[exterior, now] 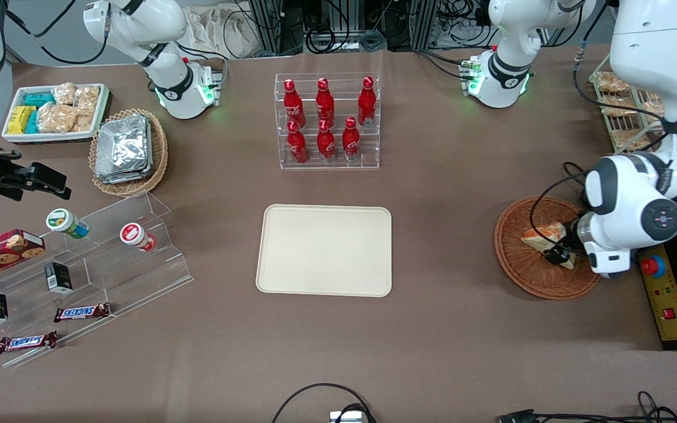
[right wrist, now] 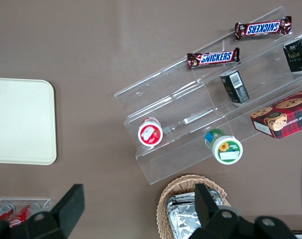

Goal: Place sandwich from basket to tray
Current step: 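Lower the open left gripper over the wrapped sandwich in the basket, then close the left gripper on the wrapped sandwich, then lift the sandwich and carry it with the left gripper over the tray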

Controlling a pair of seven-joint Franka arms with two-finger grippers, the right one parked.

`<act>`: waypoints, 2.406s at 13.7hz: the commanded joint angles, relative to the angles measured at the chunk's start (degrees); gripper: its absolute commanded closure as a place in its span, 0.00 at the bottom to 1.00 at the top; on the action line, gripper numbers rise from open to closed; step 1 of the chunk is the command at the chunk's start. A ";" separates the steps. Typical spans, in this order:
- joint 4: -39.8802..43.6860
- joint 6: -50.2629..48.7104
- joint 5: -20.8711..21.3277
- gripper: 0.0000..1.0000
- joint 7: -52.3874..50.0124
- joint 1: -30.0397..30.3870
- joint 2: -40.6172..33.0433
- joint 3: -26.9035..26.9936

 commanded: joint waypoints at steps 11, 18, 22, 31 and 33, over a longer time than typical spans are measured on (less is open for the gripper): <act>0.84 0.99 0.47 1.00 -1.36 -0.71 1.74 0.04; 14.17 -16.90 0.47 1.00 3.02 -0.72 -0.28 0.12; 20.17 -20.28 0.29 1.00 4.26 -1.76 -1.32 -1.36; 30.36 -23.36 0.73 0.99 8.22 -21.96 2.07 -6.56; 34.40 -22.84 0.21 0.99 7.87 -26.18 7.69 -6.56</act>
